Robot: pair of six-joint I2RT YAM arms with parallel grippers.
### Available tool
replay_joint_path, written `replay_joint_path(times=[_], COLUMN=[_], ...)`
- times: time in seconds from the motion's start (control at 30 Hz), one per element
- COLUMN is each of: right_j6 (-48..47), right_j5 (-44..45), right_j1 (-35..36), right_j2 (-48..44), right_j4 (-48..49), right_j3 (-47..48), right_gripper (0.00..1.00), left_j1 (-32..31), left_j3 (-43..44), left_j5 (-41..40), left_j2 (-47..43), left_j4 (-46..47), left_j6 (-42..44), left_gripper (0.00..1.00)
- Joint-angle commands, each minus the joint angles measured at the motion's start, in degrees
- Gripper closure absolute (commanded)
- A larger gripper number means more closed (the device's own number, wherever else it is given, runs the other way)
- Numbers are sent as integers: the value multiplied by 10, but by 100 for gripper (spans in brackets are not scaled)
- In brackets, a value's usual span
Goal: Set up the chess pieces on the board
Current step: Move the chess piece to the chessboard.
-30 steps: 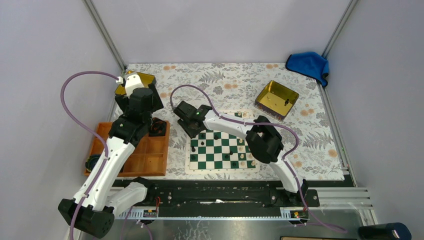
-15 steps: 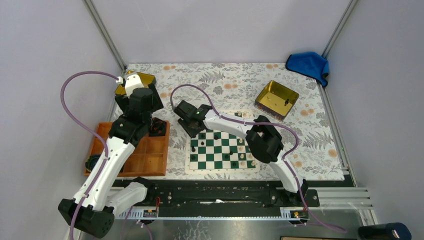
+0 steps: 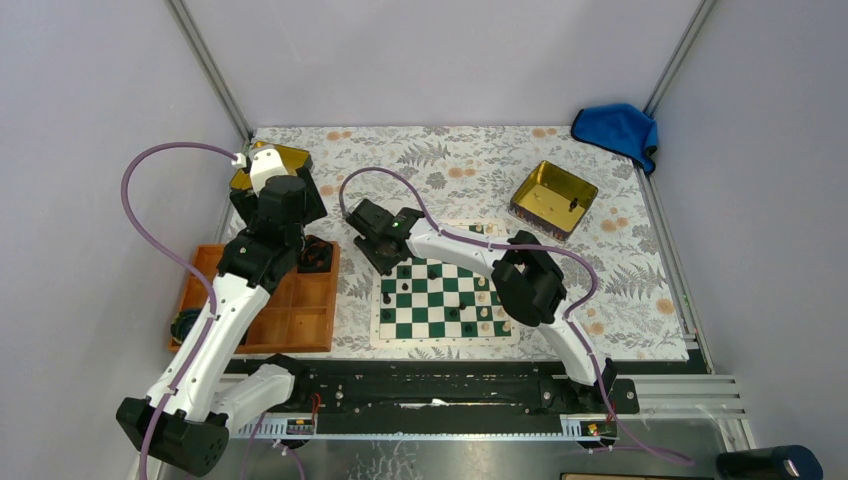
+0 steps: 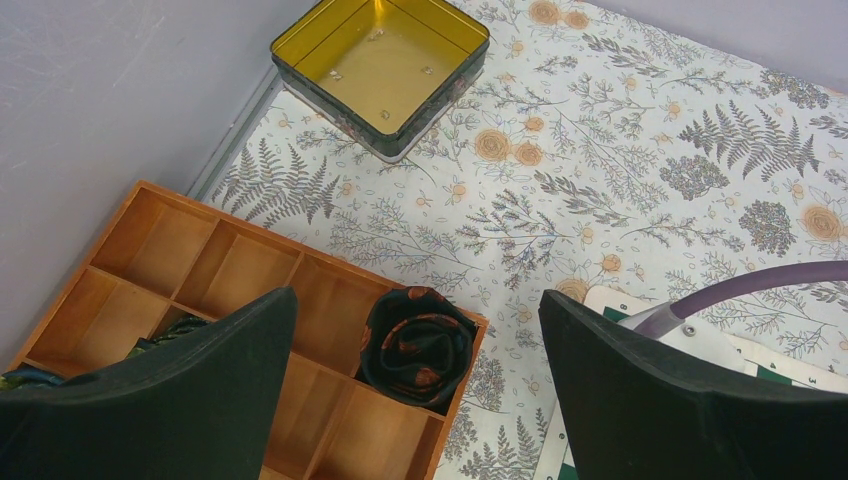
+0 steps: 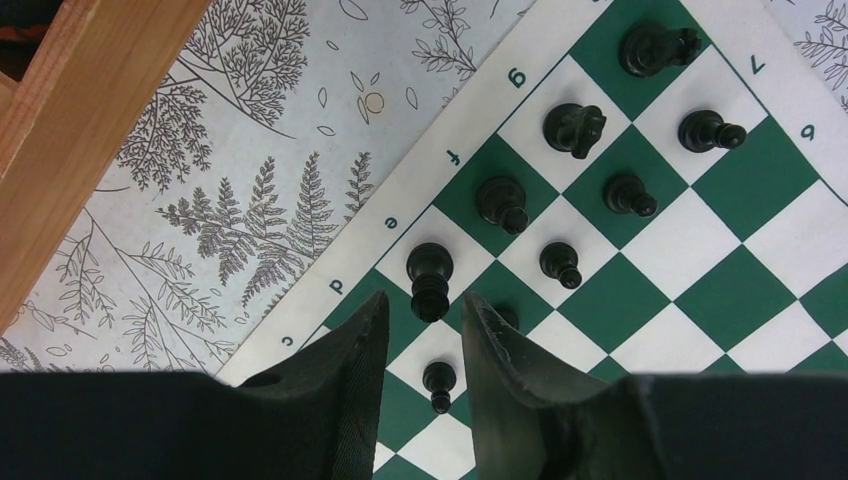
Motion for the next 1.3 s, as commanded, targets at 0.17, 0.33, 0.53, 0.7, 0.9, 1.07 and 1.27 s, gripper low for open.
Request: replay_joint_path(times=[0.17, 0.33, 0.53, 0.7, 0.9, 1.07, 1.27], right_j6=[2, 2, 2, 2, 2, 2, 3], right_j5=[-14, -15, -11, -7, -5, -4, -8], right_j1=[-5, -4, -4, -5, -5, -5, -4], right_j2=[7, 8, 8, 6, -6, -16, -25], right_j4=[0, -1, -3, -4, -5, -7, -7], right_j3=[28, 29, 28, 30, 30, 29, 24], right_gripper=[63, 65, 76, 79, 82, 83, 85], left_j1=[-3, -4, -3, -3, -3, -4, -4], left_j3=[-4, -4, -5, -5, -4, -4, -2], left_j5=[-2, -2, -1, -1, -1, 3, 3], left_j2=[1, 1, 2, 1, 2, 3, 6], left_j4=[33, 33, 33, 34, 33, 33, 33], left_j6=[9, 9, 9, 10, 10, 9, 9], left_gripper=[1, 1, 1, 1, 1, 1, 1])
